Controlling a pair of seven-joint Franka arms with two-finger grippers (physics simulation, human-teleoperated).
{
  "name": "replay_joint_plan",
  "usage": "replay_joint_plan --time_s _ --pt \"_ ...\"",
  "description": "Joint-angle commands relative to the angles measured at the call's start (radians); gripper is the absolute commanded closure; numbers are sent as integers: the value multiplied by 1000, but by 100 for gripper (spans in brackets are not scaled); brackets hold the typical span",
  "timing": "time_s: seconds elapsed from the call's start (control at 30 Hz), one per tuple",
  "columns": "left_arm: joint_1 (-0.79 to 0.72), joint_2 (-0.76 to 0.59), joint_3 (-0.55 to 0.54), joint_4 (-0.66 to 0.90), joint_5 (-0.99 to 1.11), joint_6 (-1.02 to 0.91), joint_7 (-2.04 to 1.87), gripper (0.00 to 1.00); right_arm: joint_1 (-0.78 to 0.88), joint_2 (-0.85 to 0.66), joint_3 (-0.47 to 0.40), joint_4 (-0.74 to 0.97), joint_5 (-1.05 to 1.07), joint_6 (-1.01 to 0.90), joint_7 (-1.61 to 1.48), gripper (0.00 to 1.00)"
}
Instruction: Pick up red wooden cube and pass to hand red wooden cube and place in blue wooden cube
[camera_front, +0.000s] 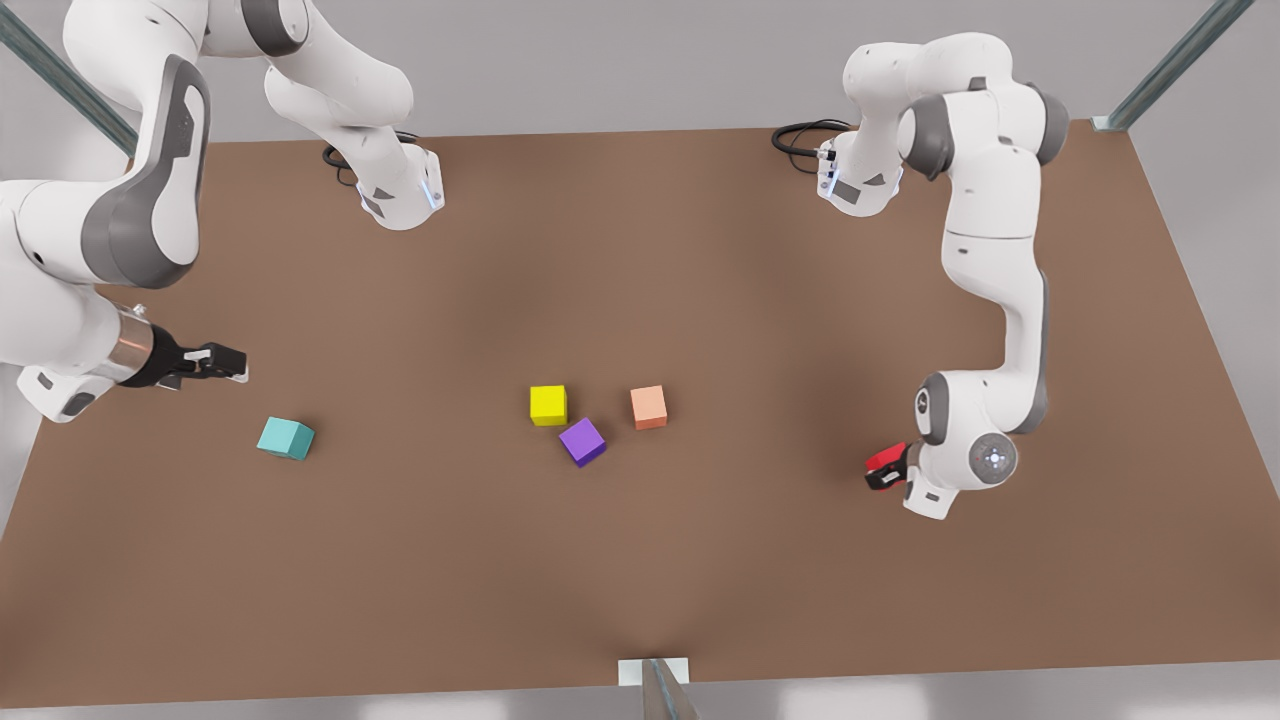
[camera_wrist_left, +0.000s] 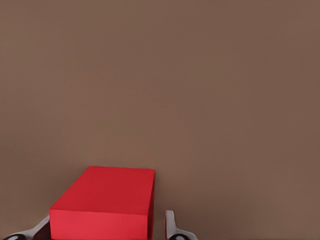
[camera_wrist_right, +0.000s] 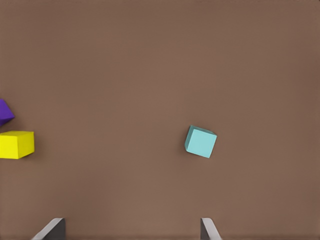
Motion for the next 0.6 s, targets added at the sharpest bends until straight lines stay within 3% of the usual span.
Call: replay_joint_plan --time_s 0.0,0.03,0.07,0.1,0.27,0.37,0.43,0.5,0.57 --pt "-1 9 -4 0 3 33 -96 0 2 -1 0 0 0 -2 -4 0" --pt "-1 13 -4 0 3 47 -96 0 1 -1 1 0 0 -4 -4 0" --pt "0 18 -4 0 1 47 -96 9 4 -1 1 -4 0 -11 -4 0" --pt "0 18 -4 2 1 47 -96 26 4 -1 3 -7 0 -13 -6 0" --pt "11 13 -47 32 0 25 -96 34 24 2 12 -16 18 -42 -10 0" --pt "8 15 -69 207 -98 -212 -99 35 74 22 14 -21 31 -77 -44 0" --pt "8 21 -236 321 -183 -280 -274 35 73 143 15 -21 365 -208 -111 0" --pt "-23 27 -455 367 -238 -280 -306 35 73 293 18 -69 793 -208 -157 0" --pt "-112 96 -491 494 -240 -275 -303 35 73 486 21 -53 1129 -211 -331 0"
